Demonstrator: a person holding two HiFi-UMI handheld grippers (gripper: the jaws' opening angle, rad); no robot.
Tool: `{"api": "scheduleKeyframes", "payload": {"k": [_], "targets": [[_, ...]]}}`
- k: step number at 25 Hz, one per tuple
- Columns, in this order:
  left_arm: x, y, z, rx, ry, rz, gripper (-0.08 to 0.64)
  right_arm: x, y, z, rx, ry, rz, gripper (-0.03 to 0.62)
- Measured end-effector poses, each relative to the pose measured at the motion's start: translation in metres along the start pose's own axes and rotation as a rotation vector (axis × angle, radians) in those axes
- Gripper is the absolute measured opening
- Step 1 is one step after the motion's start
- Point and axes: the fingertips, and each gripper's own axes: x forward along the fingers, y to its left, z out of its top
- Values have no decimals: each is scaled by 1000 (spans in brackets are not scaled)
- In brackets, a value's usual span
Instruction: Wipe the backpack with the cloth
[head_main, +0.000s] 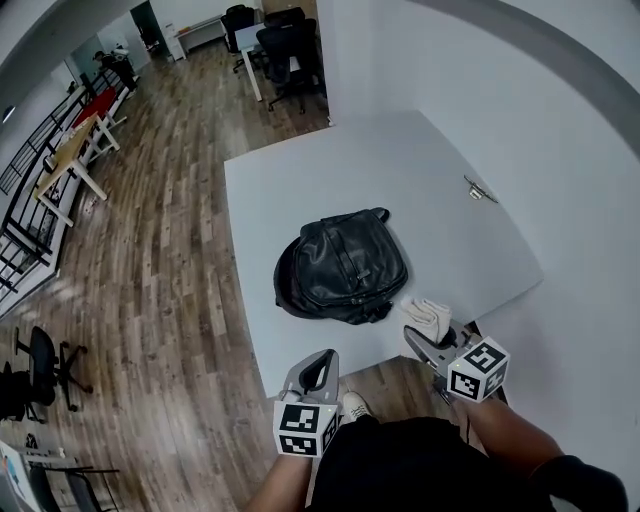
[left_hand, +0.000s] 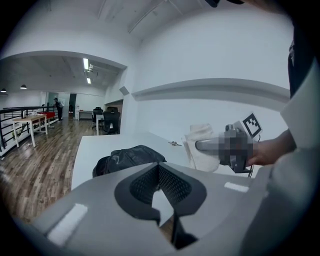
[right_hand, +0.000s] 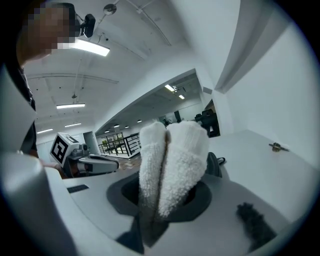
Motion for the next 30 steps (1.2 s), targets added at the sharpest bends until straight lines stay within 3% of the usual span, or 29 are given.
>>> {"api": "scheduleKeyframes", "payload": {"k": [7,17,24,30], "targets": [[28,15,6,24,20,-38,8,18,-32,21,-43,-28,-62,85],[57,4,6,68,60,-60,8,29,-102,26,-138,11,-162,85],[95,-5,12,92,114,-28,8,51,-157,25,-140,42,-136,84],[132,-7,28,78,105,30,8,79,-205,26,-145,54,-98,86]]}}
